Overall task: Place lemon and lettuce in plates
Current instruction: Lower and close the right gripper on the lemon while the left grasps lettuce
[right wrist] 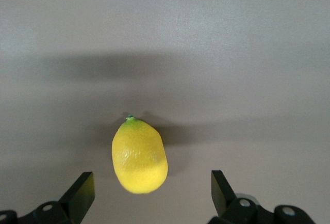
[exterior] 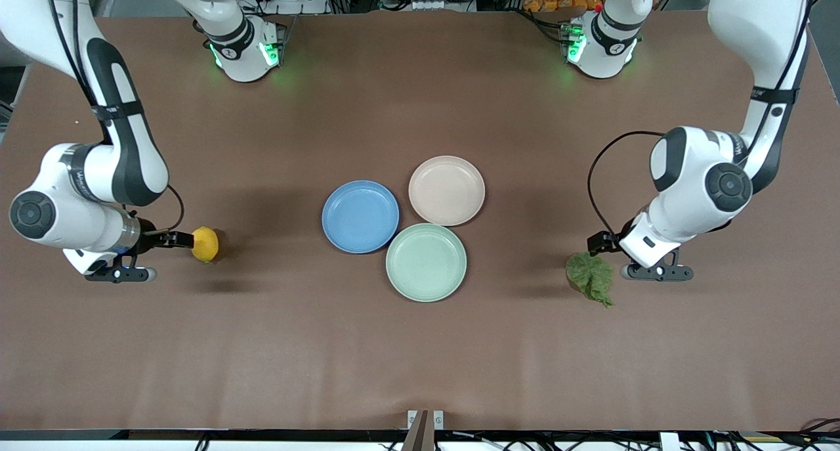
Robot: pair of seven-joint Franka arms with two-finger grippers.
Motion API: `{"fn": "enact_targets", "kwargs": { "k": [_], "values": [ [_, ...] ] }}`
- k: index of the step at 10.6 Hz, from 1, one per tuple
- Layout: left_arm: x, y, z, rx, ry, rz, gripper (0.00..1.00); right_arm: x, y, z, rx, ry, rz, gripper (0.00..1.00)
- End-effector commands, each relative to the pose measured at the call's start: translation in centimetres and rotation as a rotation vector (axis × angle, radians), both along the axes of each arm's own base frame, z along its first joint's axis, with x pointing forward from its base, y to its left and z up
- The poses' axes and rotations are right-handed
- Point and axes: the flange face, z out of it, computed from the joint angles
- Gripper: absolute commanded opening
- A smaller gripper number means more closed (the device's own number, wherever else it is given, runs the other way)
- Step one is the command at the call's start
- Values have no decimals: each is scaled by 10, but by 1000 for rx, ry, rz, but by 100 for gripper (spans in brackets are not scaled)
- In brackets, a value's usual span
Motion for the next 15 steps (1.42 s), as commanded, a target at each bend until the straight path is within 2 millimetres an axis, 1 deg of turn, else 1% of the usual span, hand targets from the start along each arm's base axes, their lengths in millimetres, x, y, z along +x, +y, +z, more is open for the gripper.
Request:
{"fn": "enact_targets", "kwargs": {
  "k": [1,3,4,6,8,9,10,11,13,15],
  "values": [
    [5,-17,-21,34,-16,98,100,-7,5,-16,4,-22,-3,100],
    [18,-25,-34,63,-28,140,100,-9,7,-25,24,-26,-22,100],
    [26,-26,-38,62,-33,146,100,-11,13,-30,32,-24,-23,100],
    [37,-17,-49,54,-29,167,100,-17,16,-45,28,-48,-18,100],
    [50,-14,-63,43,-25,198,100,-18,16,-56,25,-52,-18,100],
    [52,-14,-69,42,-18,208,100,-18,17,-61,23,-57,-15,100],
    [54,-13,-71,41,-19,209,100,-18,16,-67,22,-57,-17,100],
    [57,-5,-73,52,-23,220,100,-19,17,-71,22,-54,-15,100],
    [58,-5,-81,56,-15,215,100,-19,16,-81,19,-60,-11,100],
    [55,-5,-88,61,-4,208,100,-20,17,-86,19,-61,-11,100]
  ]
}}
